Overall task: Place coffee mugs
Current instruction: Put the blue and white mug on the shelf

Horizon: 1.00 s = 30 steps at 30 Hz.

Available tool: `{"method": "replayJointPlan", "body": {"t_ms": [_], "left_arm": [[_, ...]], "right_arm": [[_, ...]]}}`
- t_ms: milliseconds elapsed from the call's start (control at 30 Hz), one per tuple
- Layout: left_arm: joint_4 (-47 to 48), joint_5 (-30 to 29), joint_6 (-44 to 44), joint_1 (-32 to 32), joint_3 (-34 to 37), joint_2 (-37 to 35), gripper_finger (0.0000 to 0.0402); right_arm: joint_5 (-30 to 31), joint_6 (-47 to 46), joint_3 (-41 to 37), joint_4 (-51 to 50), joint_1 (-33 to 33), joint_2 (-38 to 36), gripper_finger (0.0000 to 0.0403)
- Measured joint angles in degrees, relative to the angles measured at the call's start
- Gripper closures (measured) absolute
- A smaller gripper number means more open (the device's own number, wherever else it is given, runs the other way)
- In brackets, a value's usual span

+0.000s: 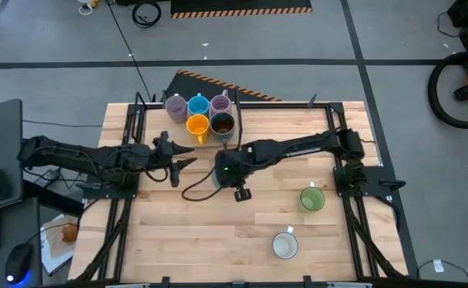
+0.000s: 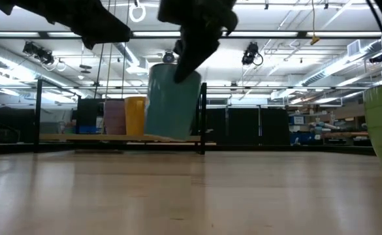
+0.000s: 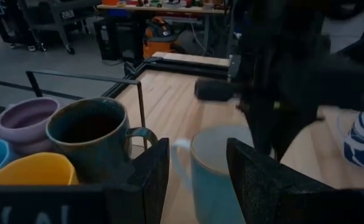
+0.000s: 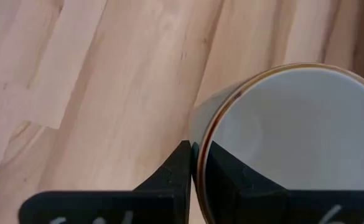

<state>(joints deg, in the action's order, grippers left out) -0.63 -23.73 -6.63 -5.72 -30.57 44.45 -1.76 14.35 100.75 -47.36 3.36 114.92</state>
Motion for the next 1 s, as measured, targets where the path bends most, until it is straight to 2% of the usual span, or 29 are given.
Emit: {"method": "replayJointPlan", "body": {"t_ms": [367,667,867,1000], "left_arm": [[4.5,0.0,-0.8,0.0,0.0,-3.8,0.0235],[8.3,0.0,-4.7,0.0,0.0,-3.6,0.0235],[9.6,0.0,-6.0,0.0,0.0,-3.6,0.0235],[9.6,0.0,-6.3,0.0,0.0,-3.6,0.0235]], "right_arm": [[-2.8,10.8,12.9,-4.2,-0.3,9.5,0.036],[-4.1,18.4,13.3,-8.7,-2.1,9.8,0.036],[-4.6,19.1,13.2,-10.0,-2.5,9.7,0.036],[-7.7,19.3,13.2,-10.4,-2.5,9.7,0.0359]]}}
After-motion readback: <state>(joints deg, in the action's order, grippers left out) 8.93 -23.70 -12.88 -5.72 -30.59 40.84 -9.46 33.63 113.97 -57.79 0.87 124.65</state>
